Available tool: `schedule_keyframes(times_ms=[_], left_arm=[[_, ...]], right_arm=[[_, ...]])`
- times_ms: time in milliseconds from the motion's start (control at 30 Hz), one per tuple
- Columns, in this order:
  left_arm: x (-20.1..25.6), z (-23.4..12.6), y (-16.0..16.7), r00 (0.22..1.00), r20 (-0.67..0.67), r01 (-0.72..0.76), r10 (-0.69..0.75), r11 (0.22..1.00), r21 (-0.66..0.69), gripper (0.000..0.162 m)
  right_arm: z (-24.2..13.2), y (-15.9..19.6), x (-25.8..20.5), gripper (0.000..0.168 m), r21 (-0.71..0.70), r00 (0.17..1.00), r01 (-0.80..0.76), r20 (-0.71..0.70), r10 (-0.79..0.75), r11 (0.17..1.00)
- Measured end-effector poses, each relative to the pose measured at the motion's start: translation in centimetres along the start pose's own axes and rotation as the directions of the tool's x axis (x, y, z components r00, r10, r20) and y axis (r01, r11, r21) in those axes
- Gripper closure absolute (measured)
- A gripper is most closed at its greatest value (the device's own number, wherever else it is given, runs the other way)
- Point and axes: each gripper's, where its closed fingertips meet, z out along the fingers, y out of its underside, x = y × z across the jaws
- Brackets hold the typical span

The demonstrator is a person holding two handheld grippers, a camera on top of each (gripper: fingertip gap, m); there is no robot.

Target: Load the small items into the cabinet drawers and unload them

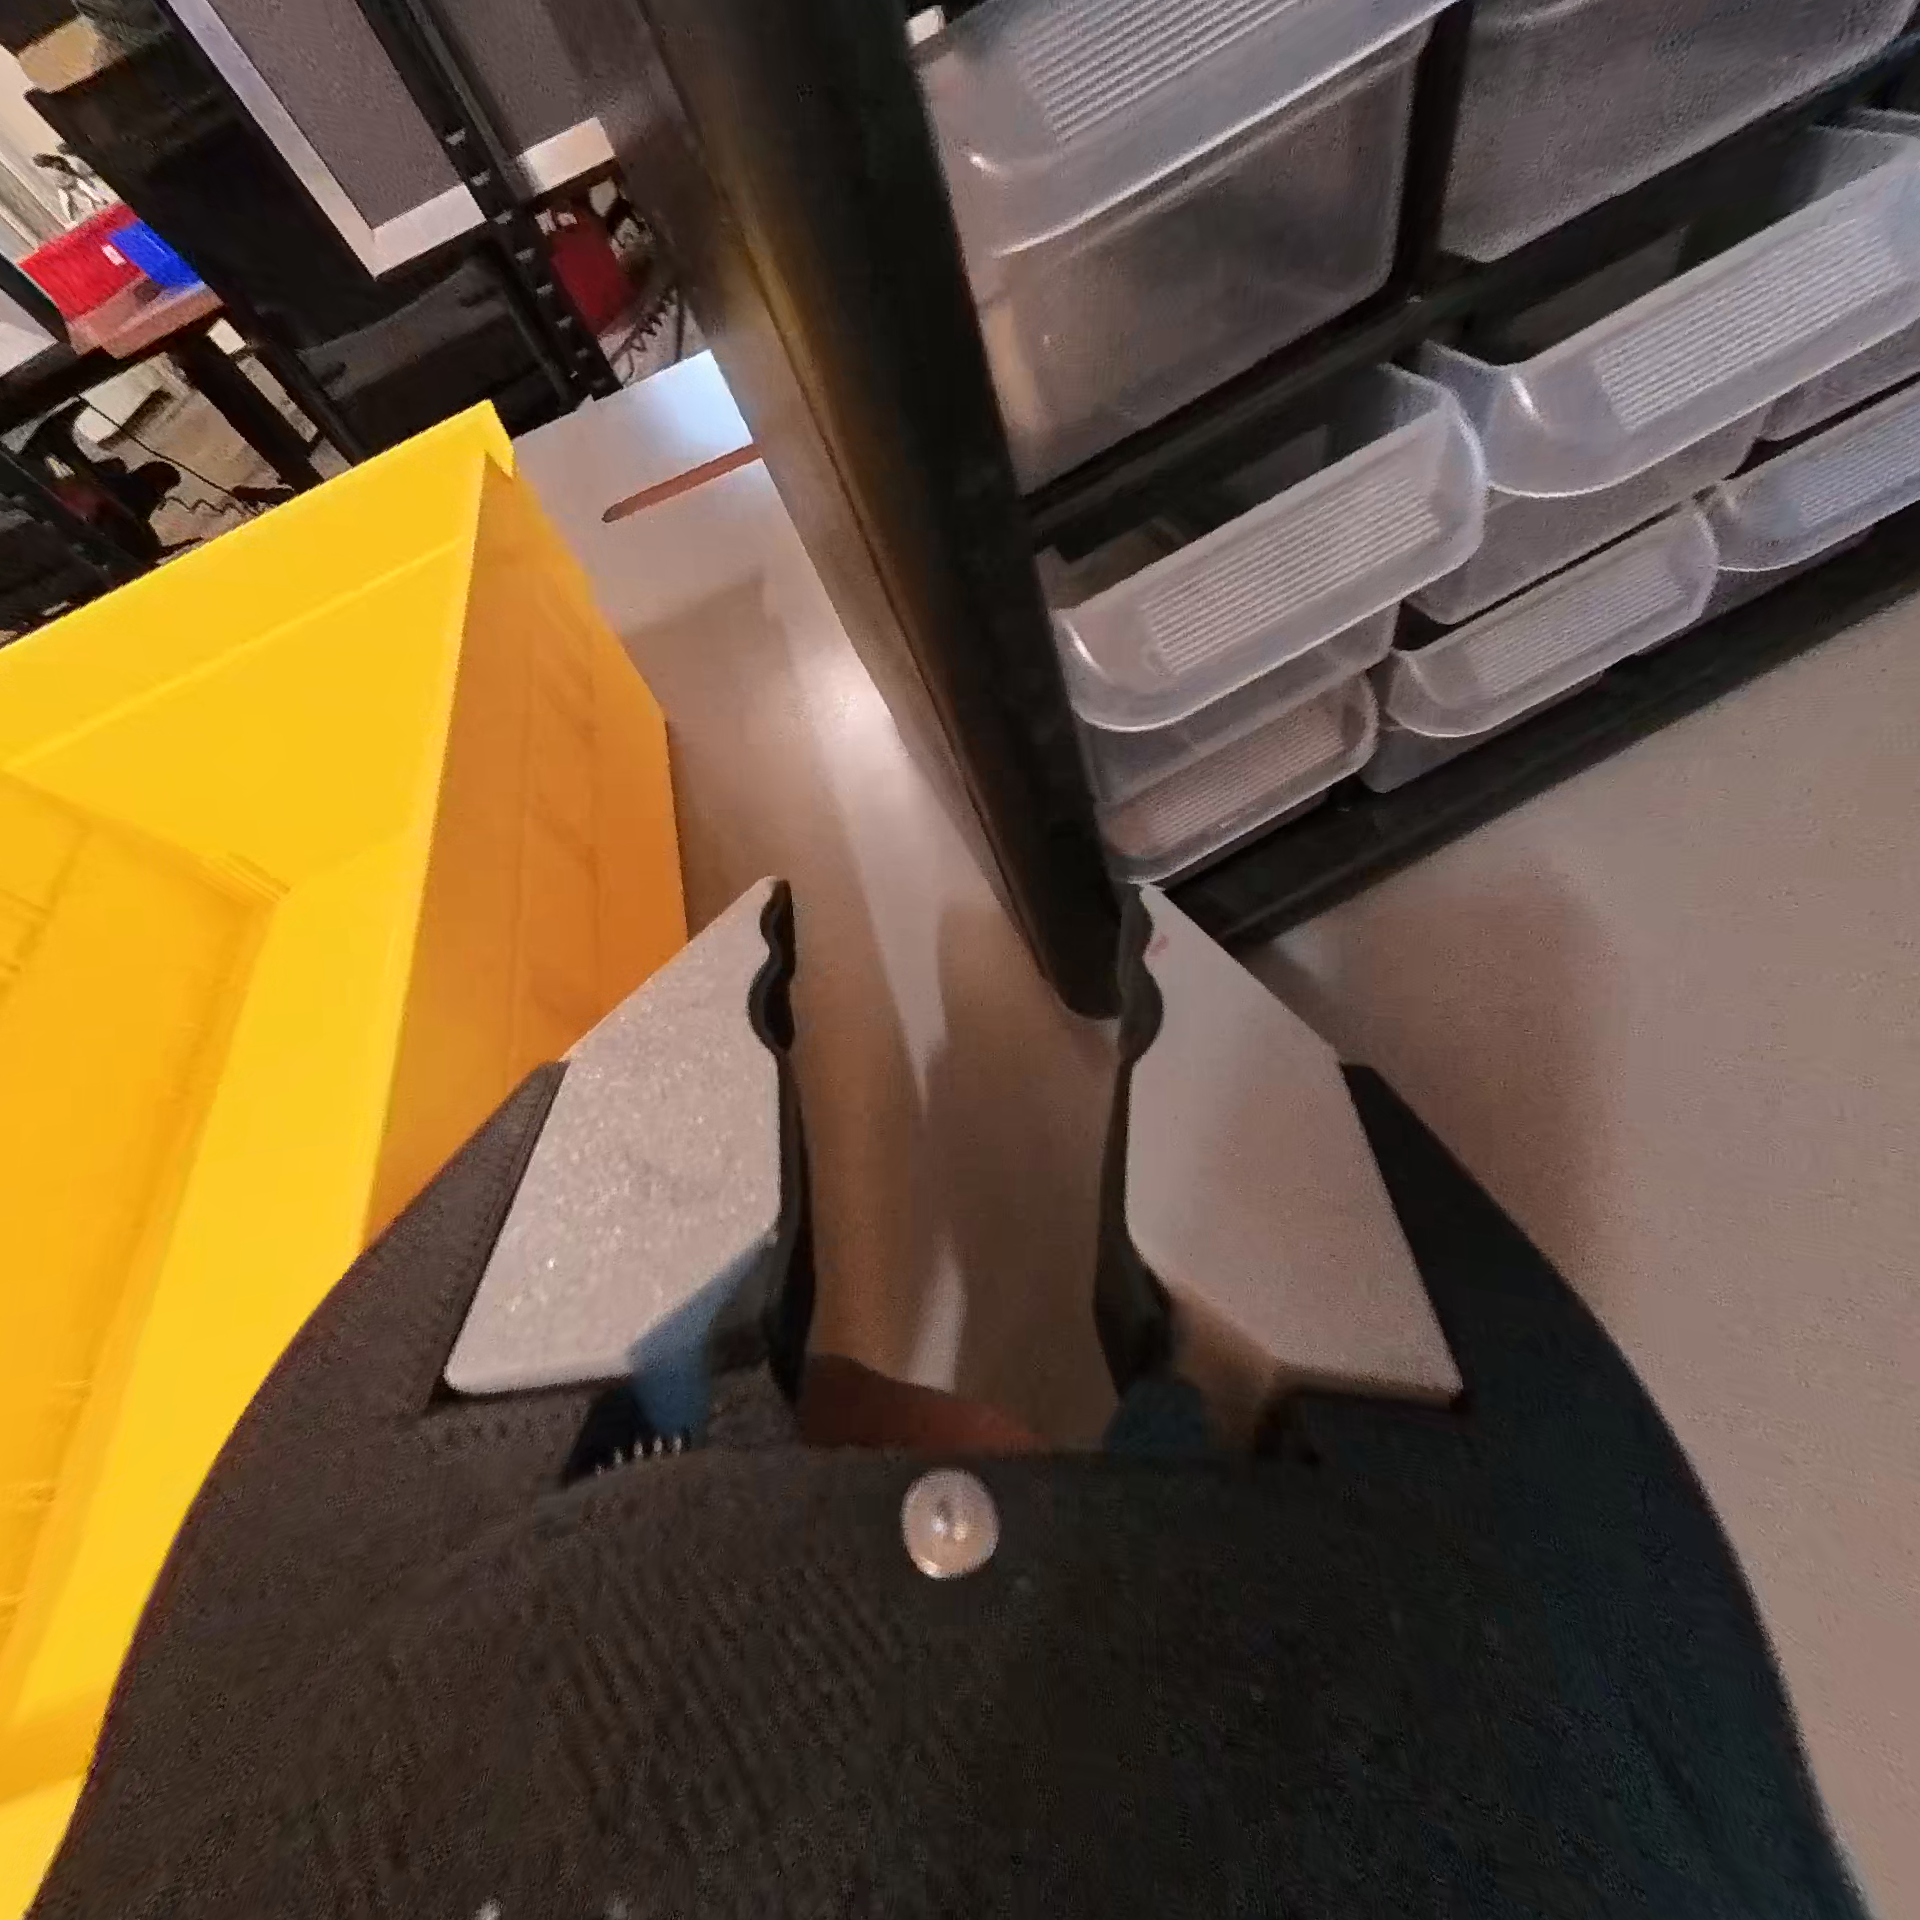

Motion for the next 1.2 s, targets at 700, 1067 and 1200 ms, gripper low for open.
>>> schedule_keyframes(times_ms=[700,1067,1200], left_arm=[[-1.1,0.0,0.3,0.998,0.044,0.043,-0.042,0.999,-0.011,0.081],[-0.9,-0.2,0.2,0.997,0.069,0.018,-0.017,1.000,-0.008,0.084],[-0.7,-0.3,0.2,0.998,0.068,0.009,-0.008,1.000,-0.009,0.087]], right_arm=[[-1.9,0.3,0.6,0.164,0.063,0.991,-0.136,0.002,0.136,0.989],[-4.3,1.3,-1.1,0.168,0.031,0.999,-0.028,-0.028,0.029,0.999],[-4.7,1.5,-1.0,0.168,0.024,0.999,-0.021,-0.049,0.022,0.999]])
